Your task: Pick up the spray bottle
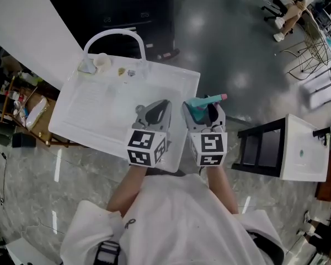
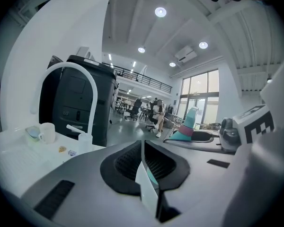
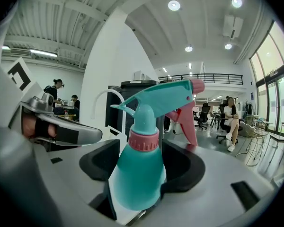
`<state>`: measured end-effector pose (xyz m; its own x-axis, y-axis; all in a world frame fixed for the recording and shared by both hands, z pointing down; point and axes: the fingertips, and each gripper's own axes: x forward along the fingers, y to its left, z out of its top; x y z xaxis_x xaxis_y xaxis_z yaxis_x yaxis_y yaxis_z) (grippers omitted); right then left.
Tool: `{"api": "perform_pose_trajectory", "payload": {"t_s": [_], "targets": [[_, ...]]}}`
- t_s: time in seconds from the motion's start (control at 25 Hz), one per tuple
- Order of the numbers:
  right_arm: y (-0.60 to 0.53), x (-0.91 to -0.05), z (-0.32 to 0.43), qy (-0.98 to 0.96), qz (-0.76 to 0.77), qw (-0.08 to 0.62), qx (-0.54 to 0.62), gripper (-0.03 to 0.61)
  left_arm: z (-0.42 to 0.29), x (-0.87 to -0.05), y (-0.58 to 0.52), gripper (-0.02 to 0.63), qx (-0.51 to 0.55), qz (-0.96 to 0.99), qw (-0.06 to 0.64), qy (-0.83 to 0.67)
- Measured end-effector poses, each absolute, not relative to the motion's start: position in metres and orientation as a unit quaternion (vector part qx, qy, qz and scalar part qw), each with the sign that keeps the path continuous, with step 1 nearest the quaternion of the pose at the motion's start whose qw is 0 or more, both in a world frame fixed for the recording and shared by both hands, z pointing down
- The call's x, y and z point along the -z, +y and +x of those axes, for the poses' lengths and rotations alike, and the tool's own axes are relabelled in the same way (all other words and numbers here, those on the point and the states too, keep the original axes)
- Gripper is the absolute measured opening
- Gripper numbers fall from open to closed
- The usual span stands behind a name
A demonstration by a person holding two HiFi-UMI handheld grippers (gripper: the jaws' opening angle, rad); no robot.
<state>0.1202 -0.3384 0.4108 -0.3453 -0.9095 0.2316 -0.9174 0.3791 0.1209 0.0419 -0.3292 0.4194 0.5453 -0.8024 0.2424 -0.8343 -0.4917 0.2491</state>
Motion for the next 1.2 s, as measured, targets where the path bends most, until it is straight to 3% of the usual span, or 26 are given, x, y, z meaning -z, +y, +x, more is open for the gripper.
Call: {"api": "perform_pose_trajectory", "payload": {"t_s": [1.2], "targets": [[-0.326, -0.409, 0.105, -0.824, 0.551, 0.128, -0.006, 0.287, 0.038, -0.41, -0.331, 0.041, -0.046, 0.861, 0.147, -0.485]]}}
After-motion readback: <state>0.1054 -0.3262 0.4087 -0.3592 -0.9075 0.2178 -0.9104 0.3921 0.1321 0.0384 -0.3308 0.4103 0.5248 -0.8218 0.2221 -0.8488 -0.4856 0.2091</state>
